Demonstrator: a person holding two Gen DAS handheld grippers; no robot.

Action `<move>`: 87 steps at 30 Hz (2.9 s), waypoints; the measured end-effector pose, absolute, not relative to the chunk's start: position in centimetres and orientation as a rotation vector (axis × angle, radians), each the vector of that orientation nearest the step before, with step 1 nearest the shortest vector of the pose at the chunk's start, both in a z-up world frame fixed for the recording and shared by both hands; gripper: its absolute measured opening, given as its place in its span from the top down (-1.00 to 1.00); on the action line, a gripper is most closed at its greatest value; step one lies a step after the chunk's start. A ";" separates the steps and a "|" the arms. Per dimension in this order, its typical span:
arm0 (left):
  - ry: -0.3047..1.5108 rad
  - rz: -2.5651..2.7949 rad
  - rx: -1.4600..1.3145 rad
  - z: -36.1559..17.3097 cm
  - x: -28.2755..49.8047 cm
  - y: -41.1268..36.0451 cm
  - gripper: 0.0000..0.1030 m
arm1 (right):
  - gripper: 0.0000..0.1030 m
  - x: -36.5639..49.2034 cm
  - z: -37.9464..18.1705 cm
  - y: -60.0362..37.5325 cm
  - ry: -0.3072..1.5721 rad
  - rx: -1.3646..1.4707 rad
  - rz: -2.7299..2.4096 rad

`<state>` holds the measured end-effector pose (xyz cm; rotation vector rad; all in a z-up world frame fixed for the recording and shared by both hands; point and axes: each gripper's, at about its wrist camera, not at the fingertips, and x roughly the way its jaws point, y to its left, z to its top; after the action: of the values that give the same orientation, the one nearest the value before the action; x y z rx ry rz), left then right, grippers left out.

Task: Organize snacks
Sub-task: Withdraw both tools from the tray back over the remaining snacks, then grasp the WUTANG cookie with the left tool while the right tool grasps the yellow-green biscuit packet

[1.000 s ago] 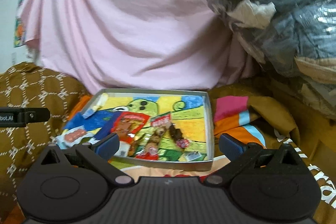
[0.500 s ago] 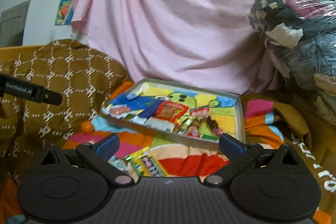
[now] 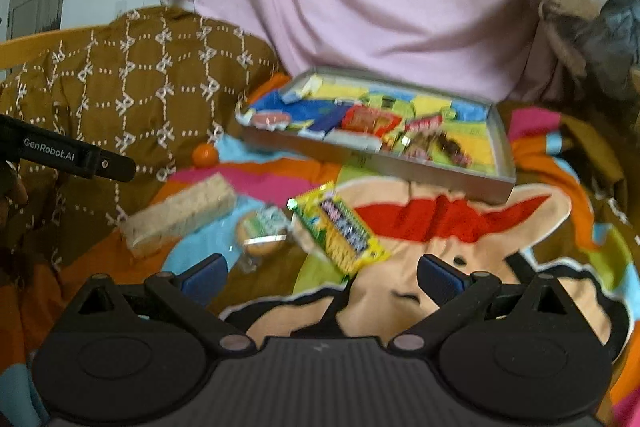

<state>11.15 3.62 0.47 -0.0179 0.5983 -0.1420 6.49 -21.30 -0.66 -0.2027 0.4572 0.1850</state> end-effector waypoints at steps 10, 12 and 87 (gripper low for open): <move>0.626 -0.193 0.051 -1.4 11.4 2.2 -0.99 | -1.00 7.0 -2.9 -22.1 0.548 -0.206 0.186; 0.629 -0.207 0.066 -1.7 11.4 1.9 -0.99 | -1.00 7.0 -3.3 -22.5 0.564 -0.197 0.180; 0.673 -0.558 0.334 -6.3 19.8 -9.3 0.01 | -0.06 20.6 -5.2 -21.8 0.687 -0.527 0.327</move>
<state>19.75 -9.31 -6.28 0.3338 0.6727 -0.5579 20.56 -21.81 -5.24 -0.5266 0.6875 0.3266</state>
